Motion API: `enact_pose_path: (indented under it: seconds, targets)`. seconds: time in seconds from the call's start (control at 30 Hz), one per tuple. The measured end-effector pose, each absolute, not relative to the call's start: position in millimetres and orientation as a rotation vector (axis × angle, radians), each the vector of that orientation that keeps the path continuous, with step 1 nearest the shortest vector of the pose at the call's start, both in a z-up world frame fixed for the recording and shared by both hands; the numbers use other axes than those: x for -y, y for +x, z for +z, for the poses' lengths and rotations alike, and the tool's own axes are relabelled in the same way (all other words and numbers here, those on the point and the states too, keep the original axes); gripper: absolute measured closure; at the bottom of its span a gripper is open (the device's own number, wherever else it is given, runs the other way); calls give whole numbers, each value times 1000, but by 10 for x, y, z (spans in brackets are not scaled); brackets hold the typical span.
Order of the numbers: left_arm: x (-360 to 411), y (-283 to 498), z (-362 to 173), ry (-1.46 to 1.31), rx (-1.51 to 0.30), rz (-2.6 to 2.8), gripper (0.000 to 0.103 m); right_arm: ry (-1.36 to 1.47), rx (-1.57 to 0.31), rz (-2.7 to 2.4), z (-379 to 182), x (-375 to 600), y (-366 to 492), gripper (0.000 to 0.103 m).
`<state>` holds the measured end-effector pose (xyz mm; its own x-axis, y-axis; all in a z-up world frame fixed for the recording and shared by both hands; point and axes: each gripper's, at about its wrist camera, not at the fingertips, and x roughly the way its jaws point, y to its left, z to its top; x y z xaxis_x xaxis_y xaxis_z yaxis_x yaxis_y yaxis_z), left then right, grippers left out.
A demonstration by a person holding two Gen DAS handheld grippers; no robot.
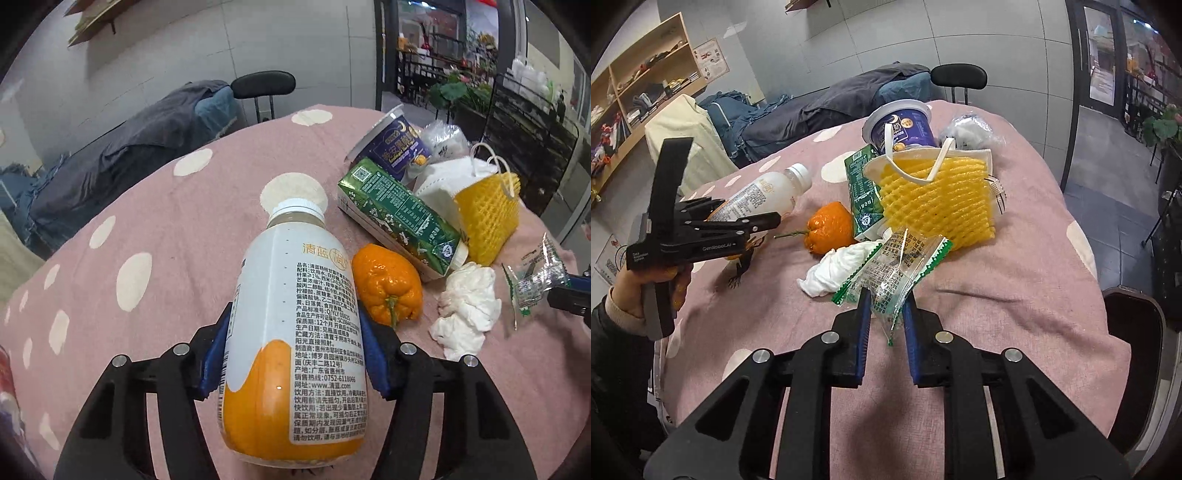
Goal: Collect trash
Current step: 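Grasp the white bottle with the left tool while the right tool grasps the plastic wrapper, then carry the plastic wrapper to the bin and open the right tool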
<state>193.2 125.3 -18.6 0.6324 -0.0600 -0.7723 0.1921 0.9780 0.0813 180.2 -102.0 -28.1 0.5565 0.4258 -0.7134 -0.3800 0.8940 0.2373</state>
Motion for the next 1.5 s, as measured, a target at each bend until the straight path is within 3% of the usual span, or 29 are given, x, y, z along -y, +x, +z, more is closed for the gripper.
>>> enact_pose_path:
  seconds: [0.5,1.07,1.27,1.5]
  targets:
    - [-812,1175,126,-118,-664,-203,42,104,-790,427,-167,1426,1504,85]
    - [134,933,153,-106,-602,-378,42,232,-715,187,-121,2534,1233,85]
    - [383,932,176,-93,-594,-447,42,274,-716,48,-260,3024,1228,85]
    - [652,949,168,-68,-596,-512,42,335,-809,-146,-811,3667,1350,85]
